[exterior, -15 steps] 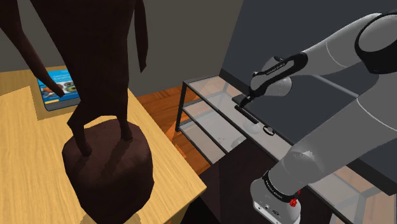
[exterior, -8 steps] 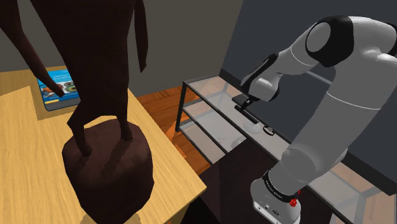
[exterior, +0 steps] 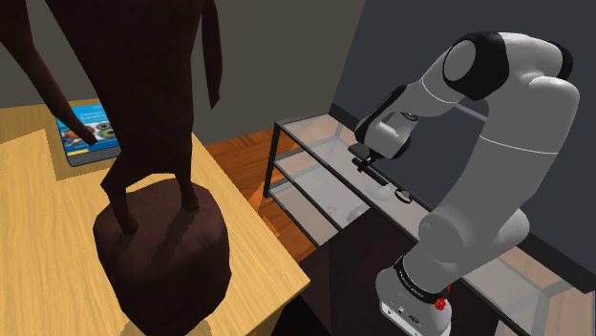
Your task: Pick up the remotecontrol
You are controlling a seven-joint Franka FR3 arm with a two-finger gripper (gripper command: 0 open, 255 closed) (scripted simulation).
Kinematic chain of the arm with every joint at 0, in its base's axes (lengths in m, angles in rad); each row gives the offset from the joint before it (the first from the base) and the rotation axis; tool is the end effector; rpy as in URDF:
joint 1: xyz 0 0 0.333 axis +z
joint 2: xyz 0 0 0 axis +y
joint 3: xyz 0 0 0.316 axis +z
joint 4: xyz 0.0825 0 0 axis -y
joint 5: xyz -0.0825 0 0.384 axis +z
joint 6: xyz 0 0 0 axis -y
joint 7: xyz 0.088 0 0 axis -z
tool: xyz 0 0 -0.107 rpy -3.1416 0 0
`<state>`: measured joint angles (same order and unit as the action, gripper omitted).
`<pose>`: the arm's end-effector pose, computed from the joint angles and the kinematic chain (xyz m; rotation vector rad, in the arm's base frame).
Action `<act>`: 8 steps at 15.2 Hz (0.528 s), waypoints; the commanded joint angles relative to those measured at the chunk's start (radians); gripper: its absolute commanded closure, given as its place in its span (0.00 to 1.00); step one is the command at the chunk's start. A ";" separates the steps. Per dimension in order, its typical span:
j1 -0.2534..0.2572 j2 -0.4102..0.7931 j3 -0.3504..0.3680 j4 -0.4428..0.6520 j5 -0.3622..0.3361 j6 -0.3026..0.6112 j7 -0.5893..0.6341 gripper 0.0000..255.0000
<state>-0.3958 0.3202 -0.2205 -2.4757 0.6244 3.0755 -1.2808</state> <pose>0.3676 -0.3234 0.1970 2.9212 0.0997 0.3291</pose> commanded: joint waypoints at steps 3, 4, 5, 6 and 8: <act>-0.020 0.015 0.016 0.006 0.013 0.007 -0.014 1.00; -0.026 0.020 0.021 0.011 0.016 0.008 -0.019 1.00; -0.024 0.018 0.021 0.008 0.016 0.009 -0.017 1.00; -0.026 0.018 0.022 0.007 0.017 0.010 -0.019 1.00; -0.026 0.020 0.020 0.011 0.015 0.007 -0.018 1.00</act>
<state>-0.4188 0.3303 -0.1997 -2.4666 0.6395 3.0813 -1.2983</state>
